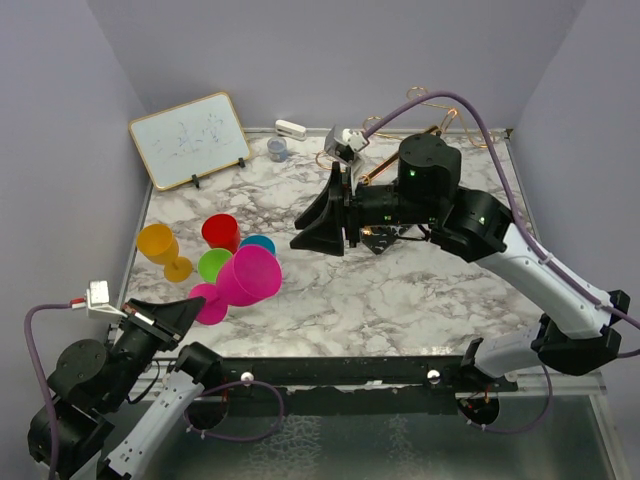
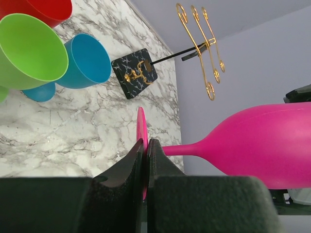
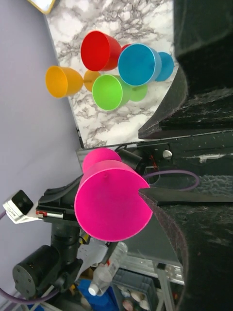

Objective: Take the wine glass off the wine glass rack

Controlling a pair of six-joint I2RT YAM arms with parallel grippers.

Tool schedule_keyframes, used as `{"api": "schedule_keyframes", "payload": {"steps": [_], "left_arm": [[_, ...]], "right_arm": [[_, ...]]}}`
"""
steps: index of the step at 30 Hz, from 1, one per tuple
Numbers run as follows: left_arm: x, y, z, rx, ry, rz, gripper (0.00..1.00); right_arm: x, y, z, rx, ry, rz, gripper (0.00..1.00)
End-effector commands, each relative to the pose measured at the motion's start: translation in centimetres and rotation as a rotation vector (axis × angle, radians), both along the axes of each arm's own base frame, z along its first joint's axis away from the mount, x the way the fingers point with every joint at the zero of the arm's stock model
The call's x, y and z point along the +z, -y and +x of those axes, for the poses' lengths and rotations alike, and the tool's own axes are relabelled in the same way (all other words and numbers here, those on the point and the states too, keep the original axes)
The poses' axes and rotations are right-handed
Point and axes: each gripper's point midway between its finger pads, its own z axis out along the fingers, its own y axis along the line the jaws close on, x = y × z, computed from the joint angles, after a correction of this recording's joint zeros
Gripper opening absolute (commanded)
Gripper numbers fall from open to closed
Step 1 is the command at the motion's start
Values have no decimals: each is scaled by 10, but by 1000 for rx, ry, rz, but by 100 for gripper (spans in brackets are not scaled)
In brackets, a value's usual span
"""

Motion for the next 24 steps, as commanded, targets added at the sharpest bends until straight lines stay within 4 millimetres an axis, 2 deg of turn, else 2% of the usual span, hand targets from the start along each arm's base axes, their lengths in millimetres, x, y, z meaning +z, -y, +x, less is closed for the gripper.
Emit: {"api": "schedule_keyframes", "payload": {"steps": [1, 11, 20, 24], "left_arm": [[2, -2, 3, 14, 15, 14, 0], [2, -2, 4, 17, 10, 17, 0], [-2, -1, 6, 18, -1, 26, 0], [-3, 0, 7, 17, -6, 30, 0]], "right_arm": [[-15, -5, -18, 111, -73, -42, 45], [-40, -27, -6, 107, -125, -84, 43], [-38, -32, -7, 117, -133, -61, 40], [-38, -29, 2, 58, -119, -65, 39]]}}
